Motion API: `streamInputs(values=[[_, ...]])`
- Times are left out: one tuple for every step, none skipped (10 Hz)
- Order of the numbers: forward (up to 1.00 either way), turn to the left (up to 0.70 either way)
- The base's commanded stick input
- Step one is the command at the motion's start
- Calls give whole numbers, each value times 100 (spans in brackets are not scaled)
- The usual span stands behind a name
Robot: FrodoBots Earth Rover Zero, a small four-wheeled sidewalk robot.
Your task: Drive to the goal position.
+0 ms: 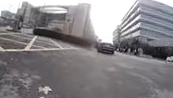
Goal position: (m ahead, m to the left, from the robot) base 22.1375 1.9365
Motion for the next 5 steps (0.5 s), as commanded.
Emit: streamInputs(values=[[70, 0], [70, 0], [70, 0], [70, 0], [70, 0]])
